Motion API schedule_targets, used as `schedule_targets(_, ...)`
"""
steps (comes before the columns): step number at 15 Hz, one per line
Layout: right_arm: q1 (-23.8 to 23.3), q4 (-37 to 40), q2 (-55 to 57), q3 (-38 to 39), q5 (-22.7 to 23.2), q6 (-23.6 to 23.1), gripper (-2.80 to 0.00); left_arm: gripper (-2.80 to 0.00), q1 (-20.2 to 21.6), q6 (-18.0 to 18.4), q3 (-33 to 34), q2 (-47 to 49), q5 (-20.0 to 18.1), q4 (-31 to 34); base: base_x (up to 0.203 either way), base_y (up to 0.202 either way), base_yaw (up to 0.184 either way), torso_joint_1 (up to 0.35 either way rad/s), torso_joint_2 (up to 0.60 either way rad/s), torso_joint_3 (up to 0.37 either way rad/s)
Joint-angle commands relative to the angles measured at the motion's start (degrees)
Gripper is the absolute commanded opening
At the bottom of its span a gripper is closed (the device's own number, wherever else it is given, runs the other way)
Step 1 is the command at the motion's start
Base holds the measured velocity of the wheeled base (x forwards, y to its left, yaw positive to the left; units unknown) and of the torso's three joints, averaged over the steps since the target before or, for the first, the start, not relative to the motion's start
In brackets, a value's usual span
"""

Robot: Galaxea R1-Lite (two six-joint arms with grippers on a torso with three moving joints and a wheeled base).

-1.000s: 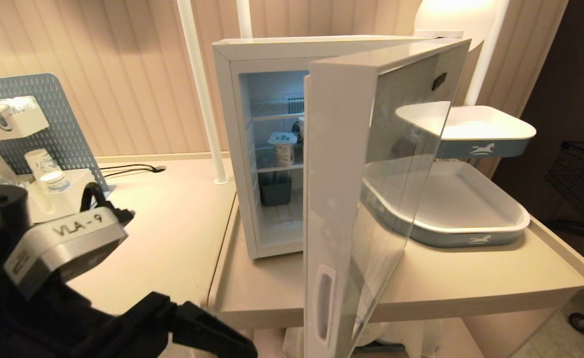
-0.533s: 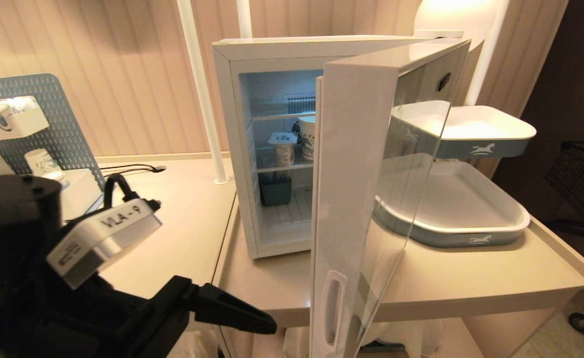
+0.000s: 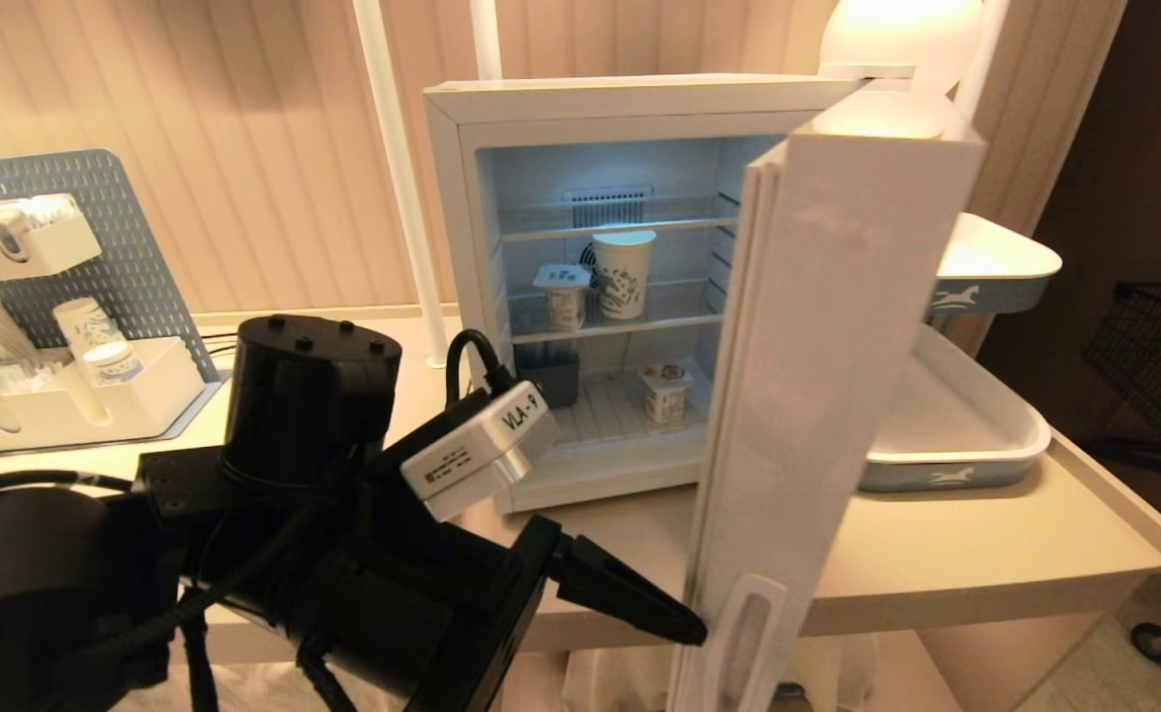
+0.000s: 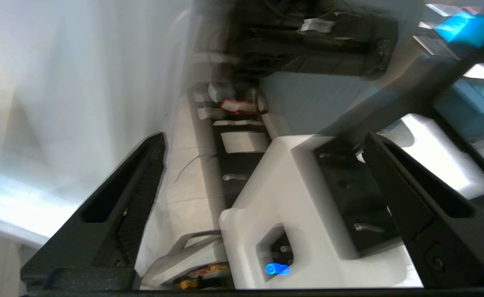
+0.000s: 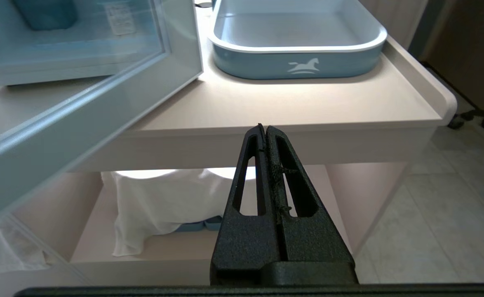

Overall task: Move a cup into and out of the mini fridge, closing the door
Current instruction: Open the freezer door

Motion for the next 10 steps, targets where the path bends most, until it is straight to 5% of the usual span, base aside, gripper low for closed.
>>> schedule_targets(1, -0.05, 0.05, 0.09, 0.02, 0.02, -0.03, -2.80, 0.00, 0.71, 0.09, 1.51, -2.33, -0.58, 0.05, 0.000, 0.000, 0.000, 0.000, 0.00, 0.000)
schedule_targets(10, -0.05, -0.02, 0.09, 0.02, 0.02, -0.03, -2.80, 0.00, 2.69, 0.08, 1.91, -2.37, 1.63, -0.13, 0.000, 0.000, 0.000, 0.000, 0.00, 0.000)
